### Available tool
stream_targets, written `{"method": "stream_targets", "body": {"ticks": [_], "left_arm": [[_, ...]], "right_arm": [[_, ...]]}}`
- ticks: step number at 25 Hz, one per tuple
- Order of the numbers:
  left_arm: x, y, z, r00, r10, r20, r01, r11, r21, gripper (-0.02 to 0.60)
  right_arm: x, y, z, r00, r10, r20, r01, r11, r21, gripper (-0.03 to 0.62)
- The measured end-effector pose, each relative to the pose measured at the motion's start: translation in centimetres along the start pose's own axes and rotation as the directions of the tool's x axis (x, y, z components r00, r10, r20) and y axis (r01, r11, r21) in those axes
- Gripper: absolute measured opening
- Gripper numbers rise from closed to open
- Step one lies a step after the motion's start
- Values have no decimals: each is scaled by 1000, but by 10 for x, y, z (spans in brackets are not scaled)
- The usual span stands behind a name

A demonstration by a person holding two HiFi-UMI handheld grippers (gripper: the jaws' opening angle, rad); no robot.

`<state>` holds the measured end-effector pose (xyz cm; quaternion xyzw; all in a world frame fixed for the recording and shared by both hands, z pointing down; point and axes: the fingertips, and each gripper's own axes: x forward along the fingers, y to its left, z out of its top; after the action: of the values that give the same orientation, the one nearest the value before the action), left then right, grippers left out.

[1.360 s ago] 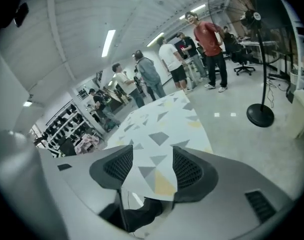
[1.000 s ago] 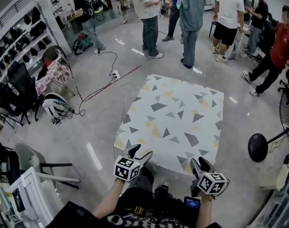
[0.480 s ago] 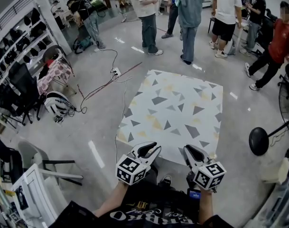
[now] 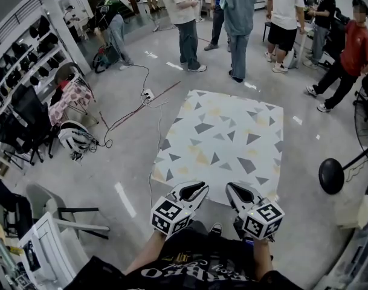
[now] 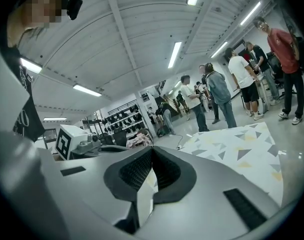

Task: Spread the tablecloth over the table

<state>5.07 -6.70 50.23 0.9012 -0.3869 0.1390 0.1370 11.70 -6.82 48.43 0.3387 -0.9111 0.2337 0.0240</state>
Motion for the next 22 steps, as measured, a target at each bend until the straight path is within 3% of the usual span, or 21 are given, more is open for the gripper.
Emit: {"method": "stream_targets", "body": {"ticks": [13,22], "left_arm": [[-22,9,1,1000,8,21,-8,1000,-30,49],[-22,8,6,999,-13,32,14,1000,-7,49]], "right_arm": [[27,29,6,995,96,1,-96,995,22,14],[43,34,3,995,91,-41,-92,996,-18,14]]}}
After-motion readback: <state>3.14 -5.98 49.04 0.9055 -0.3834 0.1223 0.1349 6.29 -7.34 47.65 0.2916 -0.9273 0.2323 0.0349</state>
